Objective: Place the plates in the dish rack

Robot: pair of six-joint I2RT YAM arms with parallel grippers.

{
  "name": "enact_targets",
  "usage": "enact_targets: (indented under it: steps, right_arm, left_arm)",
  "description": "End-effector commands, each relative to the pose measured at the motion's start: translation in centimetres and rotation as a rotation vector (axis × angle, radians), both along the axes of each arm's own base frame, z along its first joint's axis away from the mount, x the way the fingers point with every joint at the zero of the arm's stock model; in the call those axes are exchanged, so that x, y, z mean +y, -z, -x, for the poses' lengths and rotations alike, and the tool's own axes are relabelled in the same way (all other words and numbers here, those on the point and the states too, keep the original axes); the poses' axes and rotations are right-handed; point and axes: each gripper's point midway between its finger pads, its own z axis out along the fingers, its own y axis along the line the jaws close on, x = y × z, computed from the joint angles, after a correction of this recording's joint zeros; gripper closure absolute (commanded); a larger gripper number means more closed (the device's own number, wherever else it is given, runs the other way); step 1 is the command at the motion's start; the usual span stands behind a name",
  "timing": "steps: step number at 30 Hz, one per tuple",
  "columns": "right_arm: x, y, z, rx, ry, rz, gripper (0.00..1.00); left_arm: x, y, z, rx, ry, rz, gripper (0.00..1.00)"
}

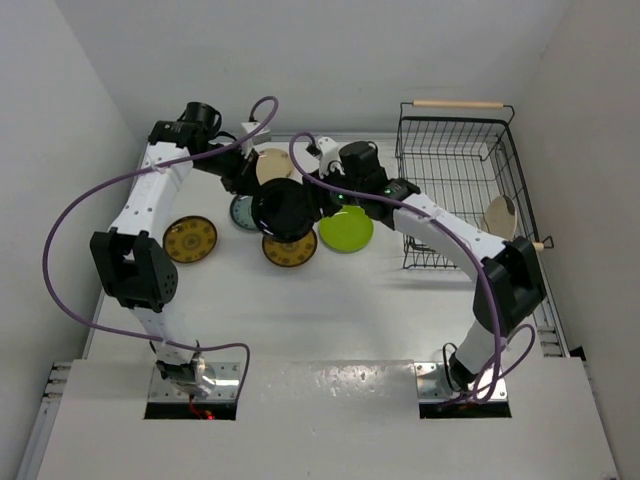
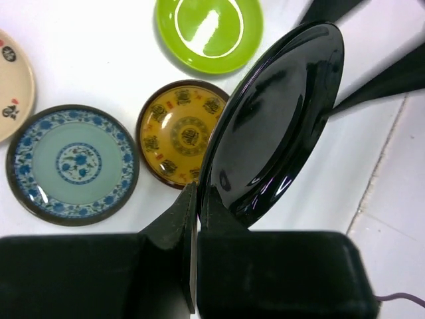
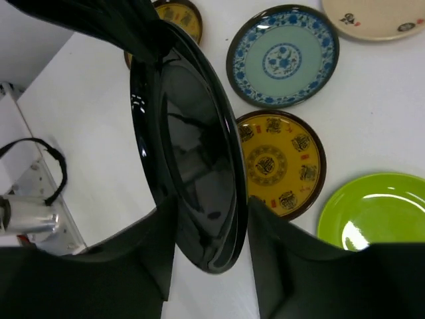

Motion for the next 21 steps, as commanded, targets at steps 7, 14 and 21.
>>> enact_targets:
  steps: [7,14,21]
  right_arm:
    - [1.6,-4.7,-0.5,-0.059,0.041,-0.164,1.00]
    - [-6.7,-11.7,-4.9,-0.277,0.335,-0.072,1.00]
    - [-27.5,-17.8,-7.8,-0.471,0.853,0.308,1.00]
  left_arm:
    - [-0.3,-4.1,0.3,-0.086,-0.045,0.029,0.86]
    - [4.7,-5.6,-4.7,-0.202,-0.382,-0.155,0.00]
    - [14.9,-4.5,-7.8,-0.243,-0.792,-0.365,0.00]
